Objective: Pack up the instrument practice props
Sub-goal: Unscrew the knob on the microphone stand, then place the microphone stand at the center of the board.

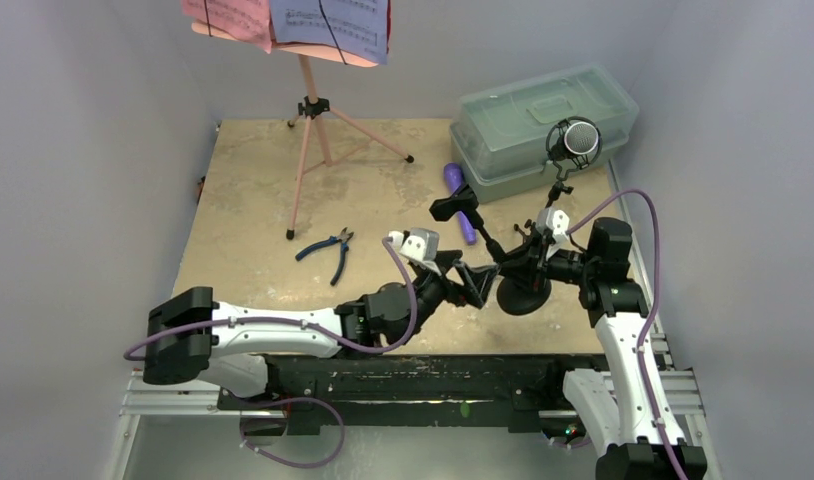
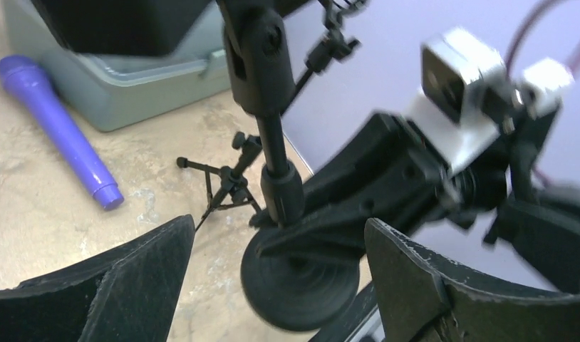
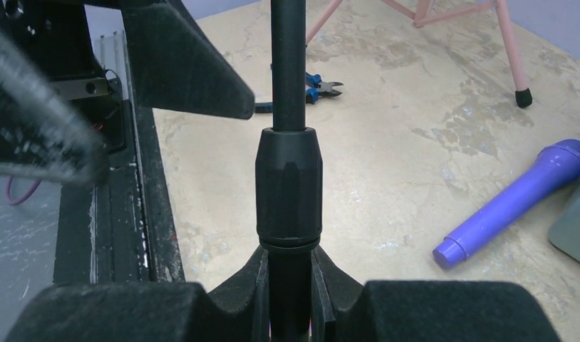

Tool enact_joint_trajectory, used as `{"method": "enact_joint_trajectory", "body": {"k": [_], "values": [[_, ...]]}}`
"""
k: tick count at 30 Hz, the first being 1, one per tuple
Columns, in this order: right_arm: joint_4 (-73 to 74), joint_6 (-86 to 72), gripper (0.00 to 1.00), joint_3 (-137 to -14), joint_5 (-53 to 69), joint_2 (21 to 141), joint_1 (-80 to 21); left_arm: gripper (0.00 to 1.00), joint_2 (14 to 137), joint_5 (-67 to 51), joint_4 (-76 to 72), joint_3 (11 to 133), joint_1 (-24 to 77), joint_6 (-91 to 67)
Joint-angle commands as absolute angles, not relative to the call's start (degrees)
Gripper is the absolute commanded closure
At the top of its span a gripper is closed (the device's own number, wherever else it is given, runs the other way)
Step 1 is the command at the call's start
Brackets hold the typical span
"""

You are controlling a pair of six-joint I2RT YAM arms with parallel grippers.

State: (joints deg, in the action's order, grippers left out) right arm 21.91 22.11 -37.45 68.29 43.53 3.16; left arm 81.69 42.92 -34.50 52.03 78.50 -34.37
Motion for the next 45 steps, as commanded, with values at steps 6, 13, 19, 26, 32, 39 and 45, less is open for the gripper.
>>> {"method": "enact_joint_trajectory", "body": {"k": [6, 13, 19, 26, 32, 39, 45], "values": [[25.4, 28.0, 1.00, -39.2, 74.8, 43.2, 3.0, 0.11, 76.0, 17.2, -54.7, 38.8, 74.1, -22.2], [27.2, 30.0, 1.00, -39.4, 76.7, 43.2, 3.0, 0.11, 79.7, 10.0, -67.9, 36.9, 69.8, -24.9], [27.6, 30.7, 1.00, -39.6, 76.9, 43.2, 3.0, 0.13, 85.2, 10.0, -72.3, 39.3, 69.5, -25.5], [27.9, 30.8, 1.00, -39.6, 77.1, 43.1, 3.0, 0.21, 89.5, 12.7, -74.3, 40.9, 69.4, -27.3], [27.9, 30.9, 1.00, -39.6, 77.0, 43.1, 3.0, 0.29, 92.5, 12.7, -75.3, 43.2, 69.4, -29.1], [27.9, 30.9, 1.00, -39.6, 77.0, 43.1, 3.0, 0.50, 94.5, 12.3, -75.9, 44.5, 69.4, -29.5], [27.9, 30.9, 1.00, -39.6, 77.0, 43.1, 3.0, 0.64, 94.4, 12.5, -75.5, 44.4, 69.4, -29.1]]}}
